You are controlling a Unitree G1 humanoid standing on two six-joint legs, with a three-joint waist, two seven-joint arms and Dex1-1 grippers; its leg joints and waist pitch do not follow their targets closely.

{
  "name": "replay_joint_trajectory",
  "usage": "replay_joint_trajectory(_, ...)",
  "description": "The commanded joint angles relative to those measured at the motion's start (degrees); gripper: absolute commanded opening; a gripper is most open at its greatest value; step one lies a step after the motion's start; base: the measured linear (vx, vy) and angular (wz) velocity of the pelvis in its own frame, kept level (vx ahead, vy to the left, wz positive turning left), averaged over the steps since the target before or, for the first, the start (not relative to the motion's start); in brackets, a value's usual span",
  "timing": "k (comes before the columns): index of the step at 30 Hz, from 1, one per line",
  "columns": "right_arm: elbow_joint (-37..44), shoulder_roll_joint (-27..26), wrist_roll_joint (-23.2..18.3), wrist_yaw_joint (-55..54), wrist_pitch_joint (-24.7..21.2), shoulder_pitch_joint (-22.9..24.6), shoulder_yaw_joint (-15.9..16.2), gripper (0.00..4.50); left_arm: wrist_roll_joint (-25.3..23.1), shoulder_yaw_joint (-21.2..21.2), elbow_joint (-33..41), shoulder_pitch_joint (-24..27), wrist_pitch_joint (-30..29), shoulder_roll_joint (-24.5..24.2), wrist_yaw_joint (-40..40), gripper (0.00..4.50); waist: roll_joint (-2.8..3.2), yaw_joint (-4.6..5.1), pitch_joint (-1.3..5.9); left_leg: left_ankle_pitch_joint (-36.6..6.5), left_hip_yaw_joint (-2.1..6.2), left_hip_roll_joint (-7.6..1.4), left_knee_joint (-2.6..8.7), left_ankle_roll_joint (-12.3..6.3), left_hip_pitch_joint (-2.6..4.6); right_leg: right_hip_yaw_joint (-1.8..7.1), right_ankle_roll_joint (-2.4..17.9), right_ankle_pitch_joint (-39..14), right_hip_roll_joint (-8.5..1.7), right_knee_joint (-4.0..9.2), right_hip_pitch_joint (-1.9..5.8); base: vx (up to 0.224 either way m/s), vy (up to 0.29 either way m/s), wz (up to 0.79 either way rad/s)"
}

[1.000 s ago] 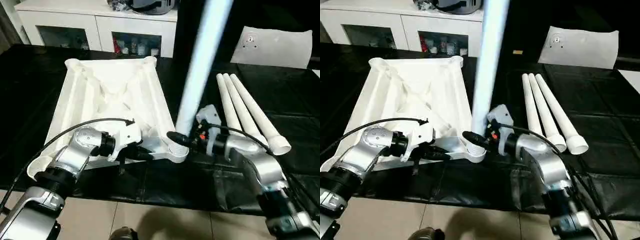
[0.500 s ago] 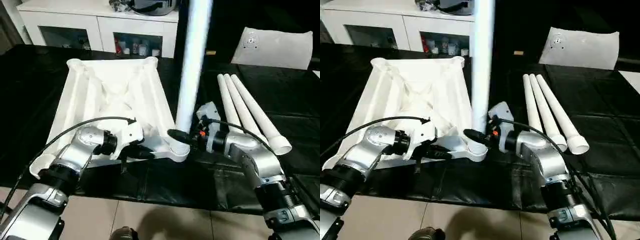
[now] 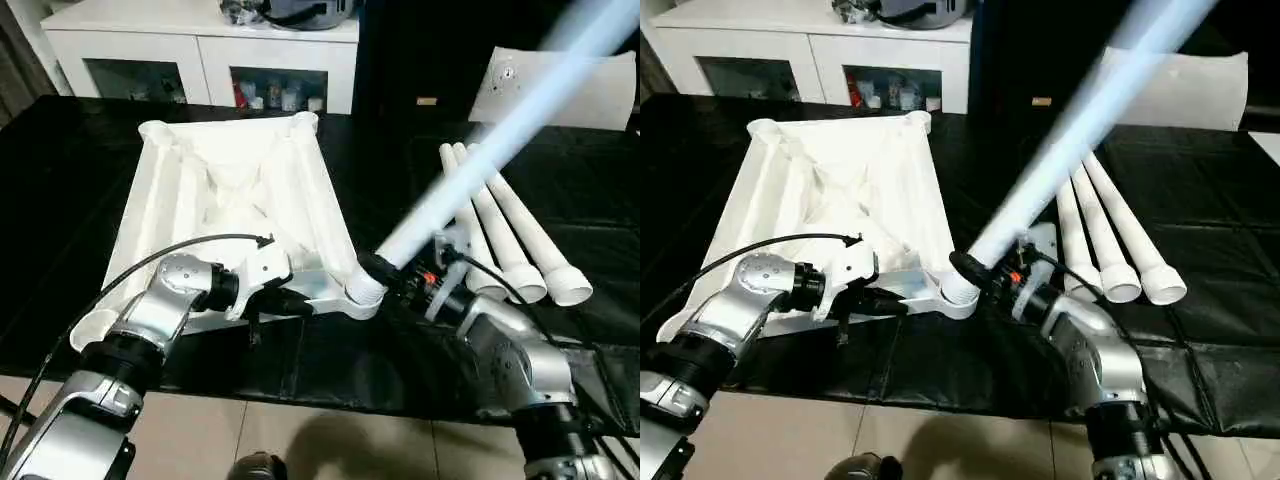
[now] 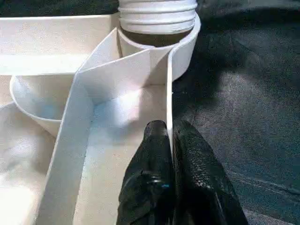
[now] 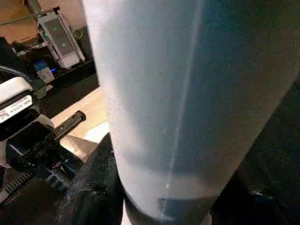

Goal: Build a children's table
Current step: Insert table leg to table base

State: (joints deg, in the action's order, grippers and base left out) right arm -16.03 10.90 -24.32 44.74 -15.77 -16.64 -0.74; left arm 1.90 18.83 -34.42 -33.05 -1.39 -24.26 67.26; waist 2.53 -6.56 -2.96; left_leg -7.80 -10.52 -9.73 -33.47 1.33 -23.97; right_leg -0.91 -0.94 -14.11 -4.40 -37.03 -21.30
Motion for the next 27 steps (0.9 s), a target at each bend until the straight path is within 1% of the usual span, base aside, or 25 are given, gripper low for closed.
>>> replay_joint_trajectory(1, -2.39, 0.72, 2.83, -0.81, -0.12, 2.52, 0.52, 1.91, 1.32, -3.87, 1.15, -0.37, -0.2, -0.86, -3.92, 0.0, 0.32, 0.03, 3.36, -26.99, 2.03, -3.59, 4.94, 5.01, 3.06, 1.92, 10.76, -16.99, -4.7, 6.13, -0.47, 0.0, 0.0, 0.0)
replay_joint_trajectory(2, -2.03, 1.32, 4.61, -1.0, 1.72, 3.95, 1.7, 1.91, 1.02, -3.7, 1.7, 0.15, -0.17, -1.04, -4.33, 0.0, 0.22, -0.02, 3.35, -26.55, 2.03, -3.61, 4.97, 4.81, 2.97, 1.9, 10.69, -16.69, -4.66, 6.09, -0.44, 0.0, 0.0, 0.0)
replay_joint_trajectory(3, -1.53, 1.71, 5.52, -1.07, 2.38, 4.42, 2.28, 1.91, 0.78, -3.69, 1.85, 0.31, -0.05, -1.06, -4.43, 0.0, -0.08, 0.0, 3.31, -26.4, 1.92, -3.63, 5.02, 4.71, 2.96, 1.89, 10.46, -16.77, -4.6, 6.22, -0.48, 0.0, 0.0, 0.0)
replay_joint_trajectory(5, -0.15, 2.57, 6.92, -1.0, 3.07, 4.79, 3.38, 1.91, 0.3, -3.65, 2.22, 0.57, 0.26, -1.14, -4.23, 0.0, 0.22, -0.01, 3.34, -26.17, 1.92, -3.6, 5.06, 4.49, 3.02, 1.91, 10.07, -17.26, -4.51, 6.18, -0.57, 0.0, 0.0, 0.0)
replay_joint_trajectory(6, 0.08, 2.89, 7.37, -0.94, 3.29, 4.69, 3.77, 1.91, 0.07, -3.52, 2.3, 0.6, 0.45, -1.22, -4.13, 0.0, 0.24, -0.02, 3.34, -26.27, 1.94, -3.62, 5.11, 4.57, 3.02, 1.9, 9.93, -17.4, -4.49, 6.2, -0.54, 0.0, 0.0, 0.0)
replay_joint_trajectory(7, 0.29, 3.24, 7.87, -0.87, 3.55, 4.56, 4.2, 1.91, -0.18, -3.36, 2.36, 0.62, 0.67, -1.32, -4.02, 0.0, 0.01, 0.07, 3.34, -26.15, 1.87, -3.61, 5.1, 4.55, 3.07, 1.9, 9.79, -17.38, -4.42, 6.26, -0.54, 0.0, 0.0, 0.0)
replay_joint_trajectory(9, 0.62, 4.49, 9.7, -0.45, 4.34, 3.89, 5.86, 1.91, -1.11, -2.59, 2.38, 0.62, 1.54, -1.71, -3.82, 0.0, 0.02, 0.02, 3.34, -25.92, 1.82, -3.61, 5.07, 4.43, 3.1, 1.98, 9.47, -17.73, -4.49, 6.3, -0.57, 0.0, 0.0, 0.0)
replay_joint_trajectory(10, 0.64, 4.9, 10.3, -0.28, 4.62, 3.63, 6.44, 1.91, -1.43, -2.31, 2.36, 0.61, 1.84, -1.84, -3.76, 0.0, -0.09, 0.03, 3.28, -25.54, 1.83, -3.61, 5.09, 4.46, 2.98, 1.96, 9.14, -18.12, -4.51, 6.33, -0.49, 0.0, 0.0, 0.0)
replay_joint_trajectory(11, 0.65, 5.53, 11.2, 0.18, 4.74, 2.95, 7.46, 1.91, -1.93, -1.85, 2.3, 0.57, 2.19, -2.03, -3.72, 0.0, -0.16, 0.07, 3.27, -25.44, 1.74, -3.59, 5.06, 4.29, 3.03, 2.02, 9.01, -18.38, -4.48, 6.4, -0.62, 0.0, 0.0, 0.0)
replay_joint_trajectory(12, 0.61, 6.08, 11.98, 0.86, 4.86, 2.05, 8.5, 1.91, -2.59, -1.31, 2.37, 0.49, 2.41, -2.25, -3.87, 0.0, -0.7, 0.19, 3.22, -25.5, 1.65, -3.63, 5.07, 4.14, 3.04, 2.03, 8.97, -18.73, -4.47, 6.5, -0.63, 0.0, 0.0, 0.0)
replay_joint_trajectory(13, 0.59, 6.13, 12.04, 0.95, 4.84, 1.93, 8.62, 1.91, -2.65, -1.26, 2.38, 0.48, 2.42, -2.26, -3.88, 0.0, -0.48, 0.13, 3.2, -25.49, 1.81, -3.62, 5.05, 4.12, 2.94, 2.01, 8.91, -19.18, -4.58, 6.39, -0.58, 0.0, 0.0, 0.0)
replay_joint_trajectory(14, 0.4, 6.81, 12.82, 2.19, 4.51, 0.35, 10.21, 1.91, -3.48, -0.6, 2.54, 0.32, 2.52, -2.42, -3.99, 0.0, -0.86, 0.25, 3.18, -25.68, 1.74, -3.71, 5.06, 4.15, 3.05, 2.05, 8.67, -20.19, -4.57, 6.54, -0.71, 0.0, 0.0, 0.0)
replay_joint_trajectory(15, -0.01, 7.0, 13.02, 3.04, 4.23, -0.53, 10.96, 1.91, -3.83, -0.28, 2.56, 0.18, 2.57, -2.45, -3.88, 0.0, -1.02, 0.29, 3.22, -25.3, 1.76, -3.74, 5.02, 4.11, 3.01, 2.04, 8.86, -19.64, -4.57, 6.41, -0.62, 0.0, 0.0, 0.0)
replay_joint_trajectory(16, -0.17, 7.09, 13.03, 3.33, 4.14, -0.85, 11.29, 1.91, -3.96, -0.2, 2.56, 0.13, 2.6, -2.44, -3.81, 0.0, -0.9, 0.29, 3.16, -25.24, 1.63, -3.69, 5.05, 4.03, 3.02, 2.09, 8.96, -19.25, -4.45, 6.43, -0.79, 0.0, 0.0, 0.0)
replay_joint_trajectory(17, -0.28, 7.16, 13.04, 3.51, 4.08, -1.05, 11.49, 1.91, -4.04, -0.15, 2.55, 0.1, 2.63, -2.44, -3.76, 0.0, -0.77, 0.31, 3.15, -25.65, 1.68, -3.7, 5.08, 4.11, 3.07, 2.08, 9.09, -19.27, -4.52, 6.46, -0.81, 0.0, 0.0, 0.0)
replay_joint_trajectory(18, -1.17, 7.7, 13.6, 5.3, 3.94, -2.1, 13.18, 1.91, -4.53, 0.18, 2.27, -0.23, 2.75, -2.4, -3.59, 0.0, -1.21, 0.42, 3.14, -25.82, 1.61, -3.71, 5.08, 4.1, 3.09, 2.06, 9.06, -19.3, -4.44, 6.51, -0.82, 0.0, 0.0, 0.0)
replay_joint_trajectory(19, -1.34, 7.83, 13.74, 5.68, 3.91, -2.27, 13.53, 1.91, -4.61, 0.22, 2.17, -0.32, 2.76, -2.38, -3.59, 0.0, -1.13, 0.45, 3.17, -26.09, 1.71, -3.67, 5.06, 4.17, 3.05, 2.02, 9.18, -19.35, -4.47, 6.36, -0.76, 0.0, 0.0, 0.0)
replay_joint_trajectory(22, -2.02, 8.22, 14.1, 7.64, 3.83, -2.71, 14.79, 1.91, -4.74, 0.33, 1.51, -0.95, 2.97, -2.19, -3.26, 0.0, -1.35, 0.39, 3.2, -26.58, 1.63, -3.76, 5.04, 4.39, 3.24, 2.13, 8.92, -19.52, -4.51, 6.51, -0.9, 0.0, 0.0, 0.0)
replay_joint_trajectory(25, -3.61, 8.02, 14.09, 9.58, 4.27, -3.64, 15.77, 1.91, -4.77, 1.02, 0.6, -2.04, 3.67, -1.94, -0.92, 0.0, -1.31, 0.41, 3.3, -26.76, 1.62, -3.73, 5.08, 4.51, 3.25, 2.07, 9.13, -18.42, -4.39, 6.46, -0.87, 0.0, 0.0, 0.0)
replay_joint_trajectory(27, -3.87, 7.85, 14.0, 10.55, 4.42, -3.84, 16.19, 1.91, -4.7, 1.37, 0.41, -2.54, 3.77, -1.76, 0.1, 0.0, -1.04, 0.38, 3.36, -26.89, 1.62, -3.68, 5.11, 4.73, 3.3, 2.06, 9.37, -17.44, -4.32, 6.37, -0.83, 0.0, 0.0, 0.0)
